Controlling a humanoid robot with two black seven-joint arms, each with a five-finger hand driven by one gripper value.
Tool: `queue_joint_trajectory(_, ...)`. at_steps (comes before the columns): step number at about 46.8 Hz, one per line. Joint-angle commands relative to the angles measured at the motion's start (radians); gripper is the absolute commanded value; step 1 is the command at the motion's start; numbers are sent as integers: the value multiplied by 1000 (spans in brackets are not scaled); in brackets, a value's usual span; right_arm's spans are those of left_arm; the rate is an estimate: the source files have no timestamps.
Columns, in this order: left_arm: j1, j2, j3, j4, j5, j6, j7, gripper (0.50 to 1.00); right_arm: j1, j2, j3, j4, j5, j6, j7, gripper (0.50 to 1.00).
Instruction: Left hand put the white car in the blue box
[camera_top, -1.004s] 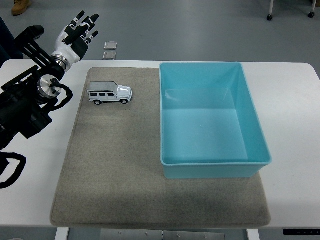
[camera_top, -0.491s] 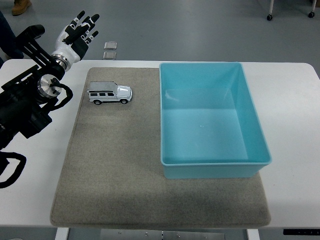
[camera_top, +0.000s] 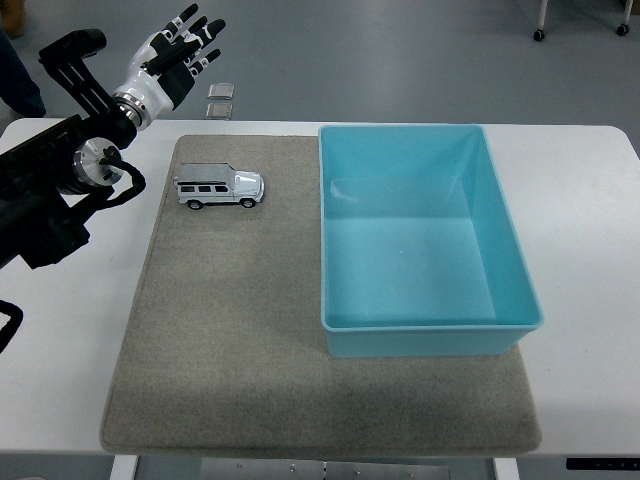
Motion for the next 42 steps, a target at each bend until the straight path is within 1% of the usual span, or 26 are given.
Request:
queue_joint_trajectory(1,0,42,24,-63,66,4,0,996,0,0,0,0,1,0,0,936)
queue_joint_trajectory(10,-6,136,95,-171,203,4,0,996,0,0,0,0,1,0,0,936)
queue_joint_trajectory(29,-31,248,167,-267,594,-14,0,996,0,0,0,0,1,0,0,936)
queue_joint_trajectory(36,-57,295,231,-315,761,-30,-2,996,0,0,0,0,1,0,0,936)
queue_joint_trajectory(42,-83,328,282,-352,869,-31,0,996,0,0,0,0,1,0,0,936)
